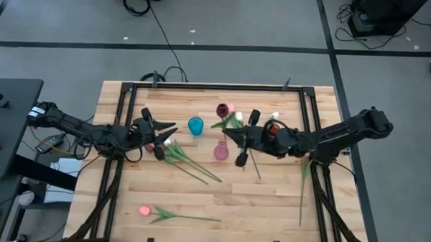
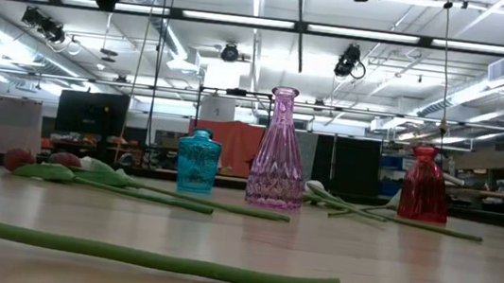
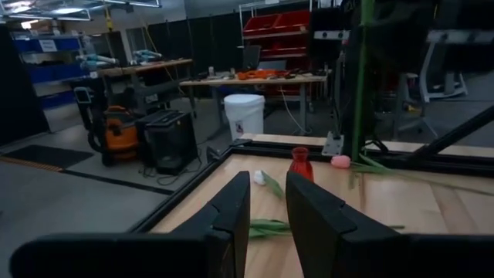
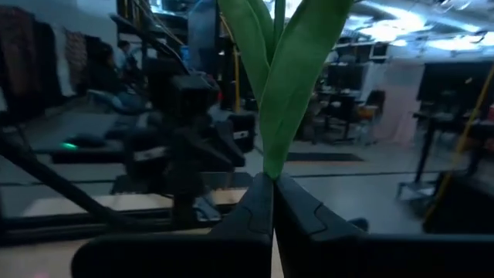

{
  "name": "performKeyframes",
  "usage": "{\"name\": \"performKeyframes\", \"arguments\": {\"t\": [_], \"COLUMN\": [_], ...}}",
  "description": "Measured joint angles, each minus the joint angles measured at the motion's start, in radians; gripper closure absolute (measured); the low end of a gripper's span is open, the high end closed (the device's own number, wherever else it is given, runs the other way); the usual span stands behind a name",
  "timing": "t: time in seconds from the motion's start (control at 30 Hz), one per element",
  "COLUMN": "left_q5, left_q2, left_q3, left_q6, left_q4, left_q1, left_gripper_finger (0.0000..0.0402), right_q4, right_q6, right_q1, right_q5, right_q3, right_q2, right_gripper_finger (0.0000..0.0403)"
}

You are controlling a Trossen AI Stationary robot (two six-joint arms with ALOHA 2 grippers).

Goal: Sort flowers into vase by color
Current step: Put the right red tulip into the pink vase, then put the middle pink tulip into the red vase

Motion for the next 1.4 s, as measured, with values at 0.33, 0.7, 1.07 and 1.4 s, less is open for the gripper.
{"name": "performKeyframes", "arguments": {"t": [0.33,0.7,1.07,1.4], "left_q5": [0.003,-0.021,-0.023,-0.023], "left_q2": [0.0,0.003,0.004,0.004], "left_q3": [0.0,0.0,0.0,0.0], "left_q6": [-0.024,-0.05,-0.054,-0.055], "left_q4": [0.0,-0.007,-0.033,-0.024], "left_q1": [0.0,0.0,-0.001,-0.002], "left_gripper_finger": [0.031,0.031,0.031,0.031], "right_q4": [0.021,-0.02,-0.33,-0.858], "right_q6": [0.021,0.098,0.251,0.564], "right_q1": [-0.084,-0.087,-0.083,-0.078], "right_q5": [-0.094,-0.097,-0.09,-0.154], "right_q3": [0.0,-0.011,-0.05,-0.049], "right_q2": [0.056,0.078,-0.022,-0.188], "right_gripper_finger": [0.0392,0.039,0.0291,0.0213]}}
